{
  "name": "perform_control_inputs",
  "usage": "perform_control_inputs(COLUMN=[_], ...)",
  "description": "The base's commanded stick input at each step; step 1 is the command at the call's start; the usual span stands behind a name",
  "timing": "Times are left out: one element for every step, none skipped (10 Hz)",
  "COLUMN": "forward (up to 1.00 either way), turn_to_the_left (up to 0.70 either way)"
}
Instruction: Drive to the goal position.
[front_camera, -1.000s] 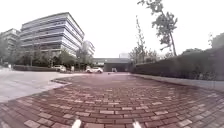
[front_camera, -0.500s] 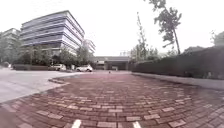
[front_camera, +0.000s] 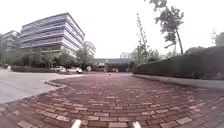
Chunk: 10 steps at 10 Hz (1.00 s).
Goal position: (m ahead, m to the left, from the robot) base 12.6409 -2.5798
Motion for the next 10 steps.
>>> perform_control_inputs(forward=[0.7,0.7,0.7,0.7,0.7,0.7,0.7,0.7,0.7,0.7], turn_to_the_left=[0.0,0.0,0.0,0.0,0.0,0.0,0.0,0.0,0.0,0.0])
